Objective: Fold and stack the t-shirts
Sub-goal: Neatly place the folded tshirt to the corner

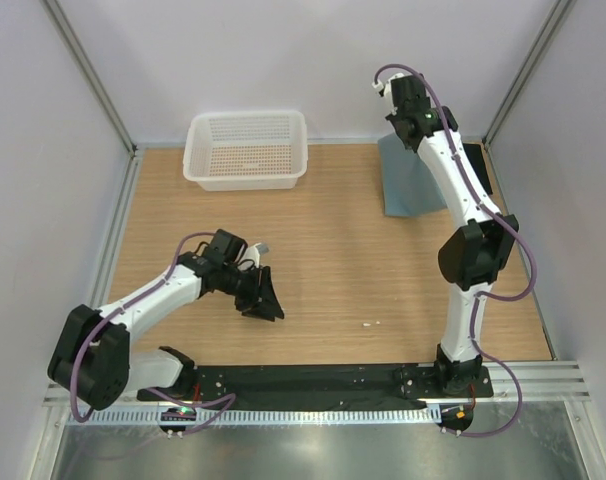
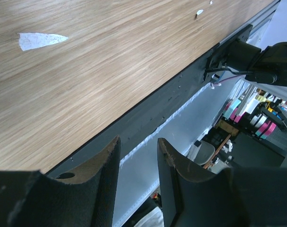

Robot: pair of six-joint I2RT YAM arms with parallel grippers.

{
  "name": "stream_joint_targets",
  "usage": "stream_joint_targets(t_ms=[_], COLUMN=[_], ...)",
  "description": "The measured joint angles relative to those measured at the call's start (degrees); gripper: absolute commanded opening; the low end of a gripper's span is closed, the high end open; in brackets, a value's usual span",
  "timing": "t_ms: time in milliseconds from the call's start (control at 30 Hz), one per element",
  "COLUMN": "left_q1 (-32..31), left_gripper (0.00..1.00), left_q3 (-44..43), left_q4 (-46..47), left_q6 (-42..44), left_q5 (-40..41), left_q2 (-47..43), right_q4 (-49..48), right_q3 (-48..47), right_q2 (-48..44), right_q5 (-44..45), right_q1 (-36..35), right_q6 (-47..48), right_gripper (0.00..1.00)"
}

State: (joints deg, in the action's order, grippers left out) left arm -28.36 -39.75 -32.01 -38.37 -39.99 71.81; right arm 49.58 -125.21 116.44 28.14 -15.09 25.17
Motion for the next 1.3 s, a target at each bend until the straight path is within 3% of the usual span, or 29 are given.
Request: stream_joint_targets(t_ms=[433,1300], left_q1=[0.00,0.35], left_gripper=[0.38,0.38], left_q3=[0.00,-0.11], left_q4=[0.39,0.48], left_q6=[0.13,1.40], left_q5=[-2.51,-5.09], left_q2=[3.37,6.32], right_q4=[-0.26,-3.74], right_q3=[-4.72,-4.72], right_q2=[2.34,2.34], right_q5=[0.00,1.31], right_q1=[2.10,5.46], right_q6=[6.32,12.44], right_gripper=[0.01,0.01])
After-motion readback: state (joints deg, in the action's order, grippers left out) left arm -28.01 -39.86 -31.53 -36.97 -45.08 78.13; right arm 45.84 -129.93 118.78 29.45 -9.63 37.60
